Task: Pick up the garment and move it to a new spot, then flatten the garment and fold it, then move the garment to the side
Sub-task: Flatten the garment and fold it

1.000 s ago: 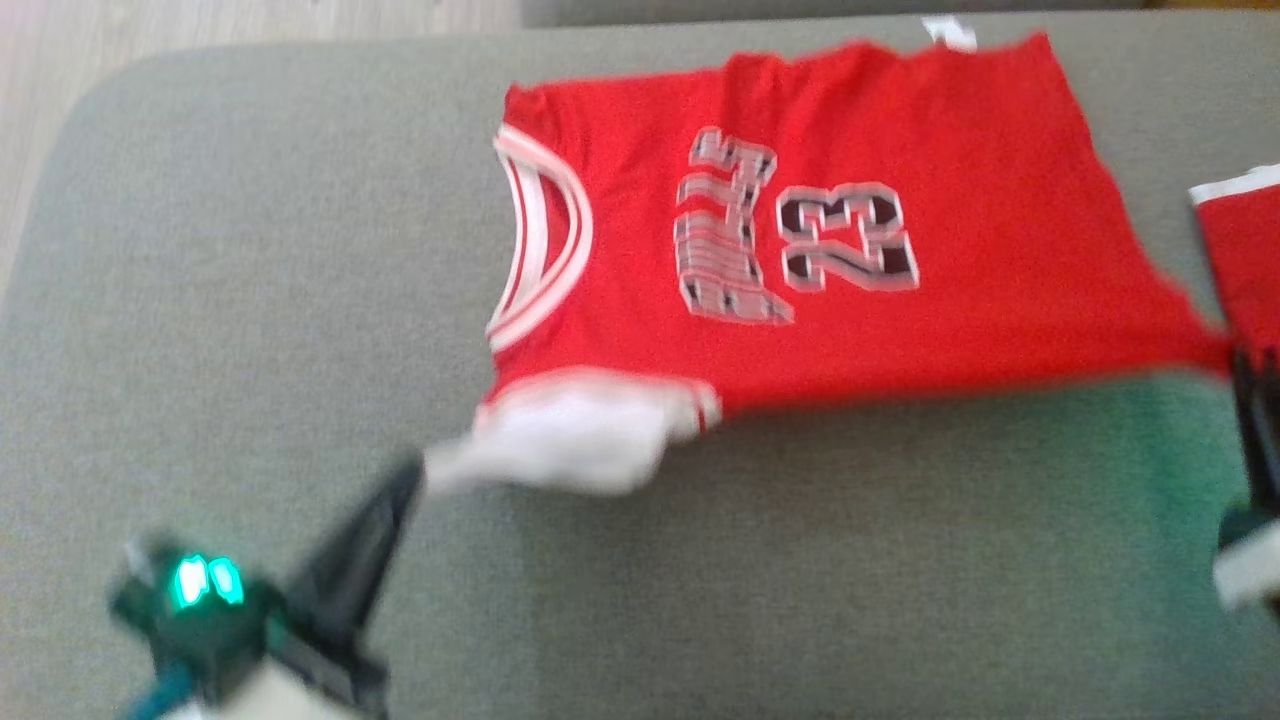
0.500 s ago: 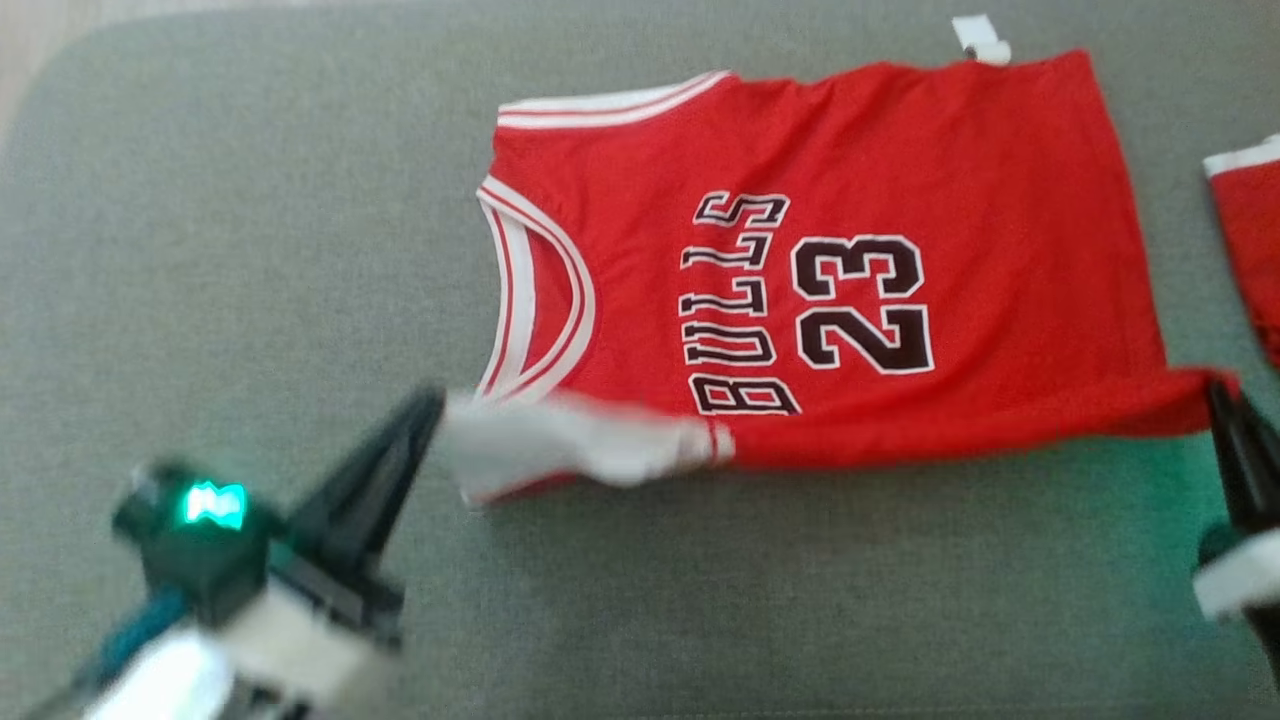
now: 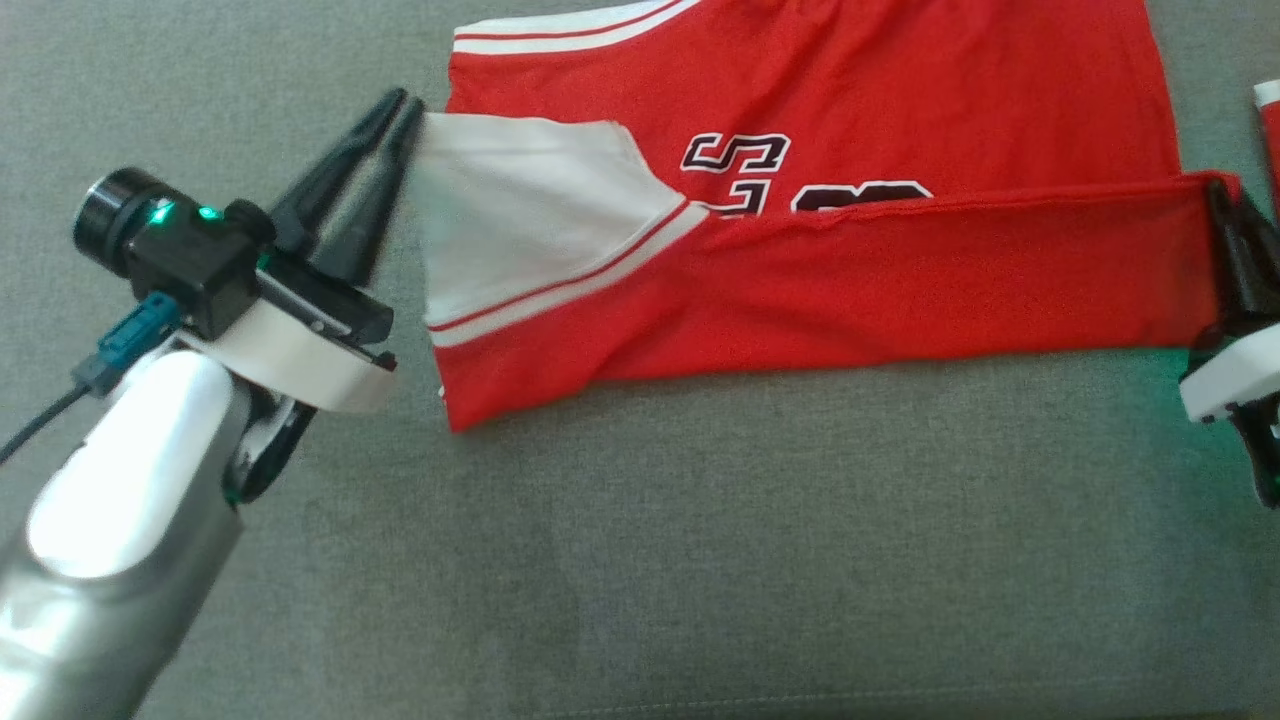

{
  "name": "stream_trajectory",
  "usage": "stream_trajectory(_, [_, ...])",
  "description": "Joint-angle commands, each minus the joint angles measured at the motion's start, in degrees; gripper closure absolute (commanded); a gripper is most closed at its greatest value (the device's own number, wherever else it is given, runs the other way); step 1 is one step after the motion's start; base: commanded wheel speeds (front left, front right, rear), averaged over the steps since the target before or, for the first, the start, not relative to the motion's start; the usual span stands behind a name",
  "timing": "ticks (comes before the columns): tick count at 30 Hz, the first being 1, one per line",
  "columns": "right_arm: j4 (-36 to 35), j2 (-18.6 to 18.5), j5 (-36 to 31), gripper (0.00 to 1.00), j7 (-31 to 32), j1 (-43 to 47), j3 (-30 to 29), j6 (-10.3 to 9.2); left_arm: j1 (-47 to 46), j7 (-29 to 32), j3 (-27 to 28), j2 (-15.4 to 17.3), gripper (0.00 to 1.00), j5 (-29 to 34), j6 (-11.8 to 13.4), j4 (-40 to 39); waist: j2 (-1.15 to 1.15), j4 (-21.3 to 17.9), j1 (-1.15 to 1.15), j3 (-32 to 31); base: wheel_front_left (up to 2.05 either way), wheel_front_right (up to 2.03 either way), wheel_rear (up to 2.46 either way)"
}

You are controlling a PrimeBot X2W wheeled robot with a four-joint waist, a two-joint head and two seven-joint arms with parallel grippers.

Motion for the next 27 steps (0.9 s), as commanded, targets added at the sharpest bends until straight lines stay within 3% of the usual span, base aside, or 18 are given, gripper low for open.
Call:
stream_trajectory(1, [-0.4, -1.3, 0.4, 0.00, -1.4, -0.4, 0.9, 0.37, -1.4, -0.9, 2.1, 1.3, 0.00, -0.3, 0.2, -0.3, 0.00, -0.1, -0.02, -0.1, 0.00, 0.00, 0.00])
stream_trajectory(5, [2.2, -0.6, 1.0, 0.00, -4.3, -1.5, 2.6, 0.37, 2.4, -1.6, 1.9, -0.3, 0.00, -1.6, 2.1, 2.5, 0.00, -0.5, -0.02, -1.5, 0.00, 0.00, 0.00])
stream_trajectory(9, [3.6, 0.2, 1.7, 0.00, -6.3, -0.3, 3.2, 0.37, 10.5, -0.1, 2.8, -2.6, 0.00, -4.9, 7.9, 3.6, 0.00, -1.0, -0.02, -3.3, 0.00, 0.00, 0.00])
stream_trajectory(13, [4.2, 1.1, 2.7, 0.00, -7.3, 2.0, 3.1, 0.37, 19.6, 2.0, 2.0, -6.2, 0.00, -9.2, 11.8, 3.4, 0.00, -1.1, -0.02, -4.4, 0.00, 0.00, 0.00])
stream_trajectory(16, [4.6, 1.3, 3.2, 0.00, -7.6, 3.1, 3.4, 0.37, 21.8, 2.8, 2.0, -7.9, 0.00, -11.4, 12.3, 4.3, 0.00, -1.1, -0.02, -4.8, 0.00, 0.00, 0.00])
stream_trajectory(20, [5.2, 0.9, 4.5, 0.00, -6.7, 4.3, 4.8, 0.37, 22.8, 4.8, 1.1, -9.0, 0.00, -13.6, 10.8, 6.9, 0.00, -1.0, -0.02, -4.9, 0.00, 0.00, 0.00])
stream_trajectory(21, [5.4, 0.7, 4.9, 0.00, -6.3, 4.5, 5.0, 0.37, 22.8, 5.0, 0.9, -9.2, 0.18, -13.9, 10.4, 7.3, 0.00, -0.9, -0.02, -4.9, 0.00, 0.00, 0.00])
stream_trajectory(22, [5.7, 0.6, 5.4, 0.00, -5.9, 4.6, 5.2, 0.37, 22.7, 5.0, 0.7, -9.3, 0.45, -14.0, 10.0, 7.6, 0.00, -0.8, -0.02, -5.0, 0.00, 0.00, 0.00])
stream_trajectory(23, [6.2, 0.5, 6.0, 0.00, -5.2, 4.8, 5.3, 0.37, 22.5, 4.8, 0.5, -9.4, 1.00, -14.1, 9.5, 7.8, 0.00, -0.7, -0.02, -5.0, 0.00, 0.00, 0.00])
stream_trajectory(27, [7.8, 0.3, 7.4, 0.00, -2.8, 4.9, 5.2, 0.37, 22.3, 3.6, 0.3, -9.6, 1.00, -14.3, 8.0, 7.9, 0.00, -0.2, -0.02, -5.3, 0.00, 0.00, 0.00])
